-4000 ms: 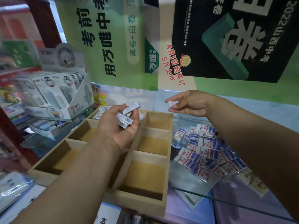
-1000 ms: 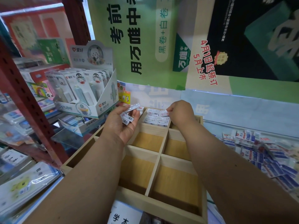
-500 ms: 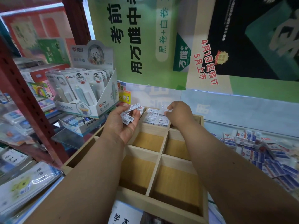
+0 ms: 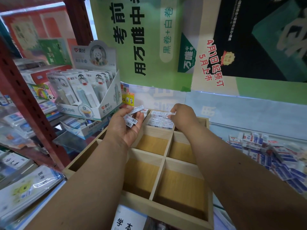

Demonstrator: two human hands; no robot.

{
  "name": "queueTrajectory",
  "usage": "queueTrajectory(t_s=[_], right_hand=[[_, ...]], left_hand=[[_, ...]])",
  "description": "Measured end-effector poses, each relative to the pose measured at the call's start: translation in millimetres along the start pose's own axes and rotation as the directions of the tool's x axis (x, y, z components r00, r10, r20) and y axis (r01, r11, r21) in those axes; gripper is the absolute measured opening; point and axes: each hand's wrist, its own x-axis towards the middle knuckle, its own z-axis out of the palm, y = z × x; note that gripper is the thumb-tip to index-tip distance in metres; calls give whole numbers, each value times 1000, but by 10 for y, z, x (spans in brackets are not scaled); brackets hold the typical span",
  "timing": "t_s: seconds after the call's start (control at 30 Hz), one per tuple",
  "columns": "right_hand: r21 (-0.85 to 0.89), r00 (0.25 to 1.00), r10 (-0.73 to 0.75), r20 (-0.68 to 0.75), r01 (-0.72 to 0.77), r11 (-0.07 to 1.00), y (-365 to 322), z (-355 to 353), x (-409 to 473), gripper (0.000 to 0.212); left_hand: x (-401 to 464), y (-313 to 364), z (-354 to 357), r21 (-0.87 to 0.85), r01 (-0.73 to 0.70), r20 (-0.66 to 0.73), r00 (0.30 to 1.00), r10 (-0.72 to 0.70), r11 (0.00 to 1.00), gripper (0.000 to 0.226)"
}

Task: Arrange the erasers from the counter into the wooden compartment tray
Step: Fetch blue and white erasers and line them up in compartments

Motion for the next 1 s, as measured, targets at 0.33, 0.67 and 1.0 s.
queueTrajectory(t_s=[0.33,0.67,1.0], right_hand=[[-30,998,43,-41,-44,999,-17,102,58,13],[258,758,-599,-259,652,713,-387,12,-276,40],[249,856,-297,-424,425,870,-176,-9,-147,16]], left_hand=[[-5,-10,-1,22,-11,-11,1000,11,1000,12],[-24,-35,51,220,-45,99,995,24,974,5],[51,-7,-4,93,-40,23,999,38,995,23]])
